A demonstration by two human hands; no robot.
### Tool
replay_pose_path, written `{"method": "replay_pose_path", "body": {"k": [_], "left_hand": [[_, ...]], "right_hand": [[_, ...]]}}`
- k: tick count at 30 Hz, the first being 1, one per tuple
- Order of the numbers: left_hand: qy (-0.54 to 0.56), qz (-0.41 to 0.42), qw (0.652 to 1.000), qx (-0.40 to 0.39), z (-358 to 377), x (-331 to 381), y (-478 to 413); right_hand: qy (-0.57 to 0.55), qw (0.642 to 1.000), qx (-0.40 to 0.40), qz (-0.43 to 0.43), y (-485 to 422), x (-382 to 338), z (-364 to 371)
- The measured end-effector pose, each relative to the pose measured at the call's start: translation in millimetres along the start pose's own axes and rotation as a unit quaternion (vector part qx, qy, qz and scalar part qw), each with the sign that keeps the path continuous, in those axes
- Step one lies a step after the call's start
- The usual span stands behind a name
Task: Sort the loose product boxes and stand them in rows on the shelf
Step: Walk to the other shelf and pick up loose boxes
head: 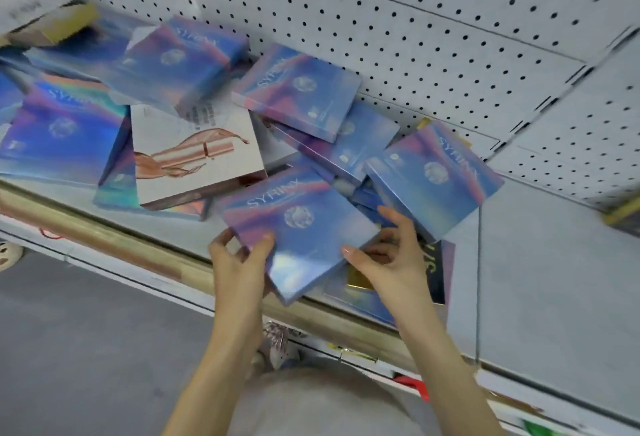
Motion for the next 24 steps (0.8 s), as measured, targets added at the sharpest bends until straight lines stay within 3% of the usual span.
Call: {"method": "replay_pose_path", "body": {"k": [3, 8, 11, 13, 16, 20, 24], "left_hand": [[-0.03, -0.001, 0.999, -0.041, -1.0, 4.8, -4.7], [-0.06, 0.002, 0.995, -0.085, -20.4, 9.8, -21.3], [-0.091, -0.001, 0.989, -0.12, -28.0, 10.5, -27.2], [-0.107, 0.004, 0.985, -0.134, -30.6, 9.7, -30.4], [-0.121, 0.014, 0.981, -0.152, -34.4, 10.2, -33.2], [-0.123, 0.012, 0.976, -0.181, -43.6, 12.3, -38.4], [-0.133, 0.005, 0.969, -0.207, -54.7, 10.6, -48.9]], "right_hand": [[0.071, 0.996, 0.044, -0.029, 16.3, 12.0, -8.6], [0.213, 0.951, 0.225, -0.004, 38.4, 23.0, -46.3], [0.385, 0.892, 0.221, 0.083, 42.4, 32.1, -52.8], [0.42, 0.88, 0.199, 0.103, 42.3, 35.9, -48.0], [0.358, 0.898, 0.233, 0.107, 43.4, 37.9, -37.2], [0.158, 0.941, 0.288, 0.085, 50.9, 26.7, -19.0], [0.046, 0.945, 0.317, 0.075, 57.4, 24.1, -7.8]]}}
Point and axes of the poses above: each hand's wrist, its own y-axis away from the middle knuckle, its own z-axis out of the palm, x = y × z, the point moved 1 cm from there along -y, towards the middle knuckle, and after that the axes turned 4 degrees about -y, right-handed, at the moved point
